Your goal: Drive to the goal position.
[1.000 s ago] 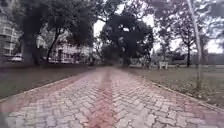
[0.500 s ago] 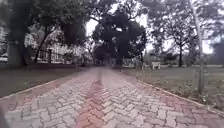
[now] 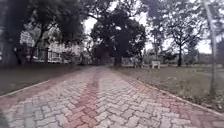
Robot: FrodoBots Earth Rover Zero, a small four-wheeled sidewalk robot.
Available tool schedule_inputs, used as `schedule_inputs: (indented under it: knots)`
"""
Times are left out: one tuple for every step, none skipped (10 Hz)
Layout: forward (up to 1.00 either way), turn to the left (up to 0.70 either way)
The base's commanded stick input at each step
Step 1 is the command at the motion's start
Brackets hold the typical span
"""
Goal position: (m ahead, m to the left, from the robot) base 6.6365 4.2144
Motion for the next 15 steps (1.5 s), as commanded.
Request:
schedule_inputs:
  knots:
    - [0.7, 0.03]
    - [0.7, 0.03]
    - [0.7, 0.04]
    - [0.7, 0.2]
    - [0.7, 0.25]
    - [0.7, 0.19]
    - [0.7, 0.07]
    - [0.7, 0.0]
    - [0.7, 0.0]
    - [0.7, 0.0]
    - [0.7, 0.0]
    - [0.7, 0.0]
    - [0.7, 0.0]
    - [0.7, 0.0]
    - [0.7, 0.0]
